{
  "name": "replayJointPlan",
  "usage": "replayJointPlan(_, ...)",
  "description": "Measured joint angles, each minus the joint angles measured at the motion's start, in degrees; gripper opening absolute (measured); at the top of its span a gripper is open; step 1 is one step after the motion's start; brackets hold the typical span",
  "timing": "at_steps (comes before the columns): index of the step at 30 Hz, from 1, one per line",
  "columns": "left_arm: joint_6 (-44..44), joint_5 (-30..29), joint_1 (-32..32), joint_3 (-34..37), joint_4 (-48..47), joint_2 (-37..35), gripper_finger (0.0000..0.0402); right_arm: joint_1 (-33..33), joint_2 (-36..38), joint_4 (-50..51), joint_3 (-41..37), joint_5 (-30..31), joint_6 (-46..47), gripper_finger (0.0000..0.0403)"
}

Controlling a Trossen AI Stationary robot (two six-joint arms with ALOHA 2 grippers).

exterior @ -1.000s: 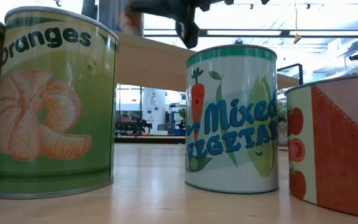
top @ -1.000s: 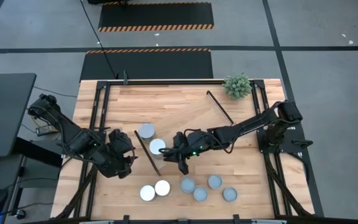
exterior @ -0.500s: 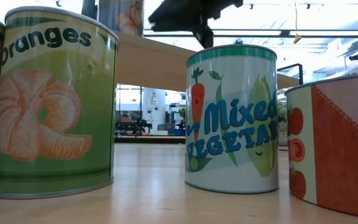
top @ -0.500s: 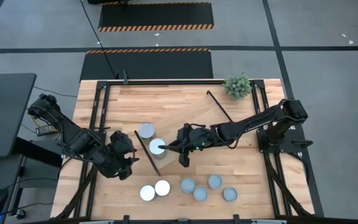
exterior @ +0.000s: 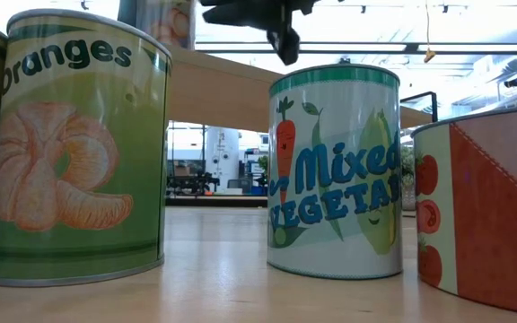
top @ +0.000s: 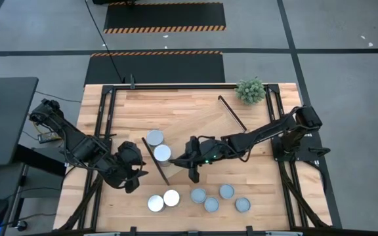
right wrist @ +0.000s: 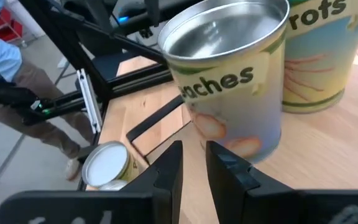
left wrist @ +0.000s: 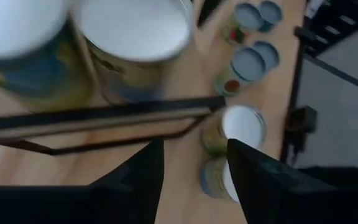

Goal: Pick and place cans onto a shelf
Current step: Put the canned peas on the shelf

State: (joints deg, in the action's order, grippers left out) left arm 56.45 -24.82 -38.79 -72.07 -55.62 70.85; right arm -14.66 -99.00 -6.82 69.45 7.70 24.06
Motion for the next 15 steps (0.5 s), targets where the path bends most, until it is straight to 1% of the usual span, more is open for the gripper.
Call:
replayJointPlan(6, -0.5, 11.8, -1.6, 0.0, 4.0, 0.5, 0.0181, -1.7, 3.7, 4.3, 0.0, -1.7, 0.9, 0.0077)
replayJointPlan(8, -0.5, 14.3, -2.8, 0.0, 4.6, 1.6, 0.0181, -2.6, 4.9, 6.9, 0.0, -1.8, 0.9, 0.0077)
replayJointPlan(12, 0.8, 15.0, -5.7, -0.1, 4.5, 4.5, 0.0193, -4.6, 7.2, 13.1, 0.0, -1.5, 2.7, 0.0075)
replayJointPlan(15, 1.4, 15.0, -7.3, -0.1, 4.4, 7.6, 0.0224, -6.4, 8.6, 17.0, 0.0, -0.6, 3.4, 0.0069)
